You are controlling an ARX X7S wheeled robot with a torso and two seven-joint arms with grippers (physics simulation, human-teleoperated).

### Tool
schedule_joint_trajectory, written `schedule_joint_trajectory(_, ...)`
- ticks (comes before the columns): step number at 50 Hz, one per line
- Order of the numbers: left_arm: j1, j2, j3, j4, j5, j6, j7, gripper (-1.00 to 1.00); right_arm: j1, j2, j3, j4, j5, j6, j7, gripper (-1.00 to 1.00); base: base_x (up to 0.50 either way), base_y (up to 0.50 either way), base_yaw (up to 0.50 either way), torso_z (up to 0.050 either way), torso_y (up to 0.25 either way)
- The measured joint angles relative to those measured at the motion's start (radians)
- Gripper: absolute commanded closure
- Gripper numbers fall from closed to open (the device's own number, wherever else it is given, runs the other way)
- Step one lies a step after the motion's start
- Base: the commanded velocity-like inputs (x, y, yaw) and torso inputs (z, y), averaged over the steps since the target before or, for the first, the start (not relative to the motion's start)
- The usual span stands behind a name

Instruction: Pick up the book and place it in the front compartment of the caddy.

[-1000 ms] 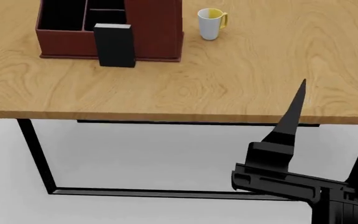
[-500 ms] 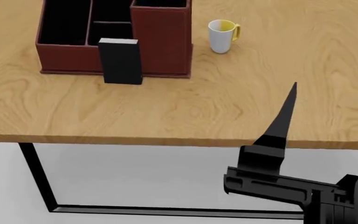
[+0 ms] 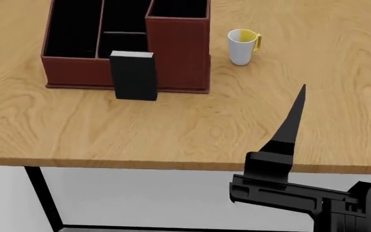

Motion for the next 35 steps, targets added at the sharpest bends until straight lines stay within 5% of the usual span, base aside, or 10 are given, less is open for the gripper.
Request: schedule_joint_trajectory(35, -0.009, -0.008, -0.001, 0.039, -0.011, -0.016, -0.024, -1.0, 0.078, 0.017, -0.098, 0.006, 0.002, -0.037, 0.025, -1.0, 0.2, 0.2, 0.0, 0.0, 0.001)
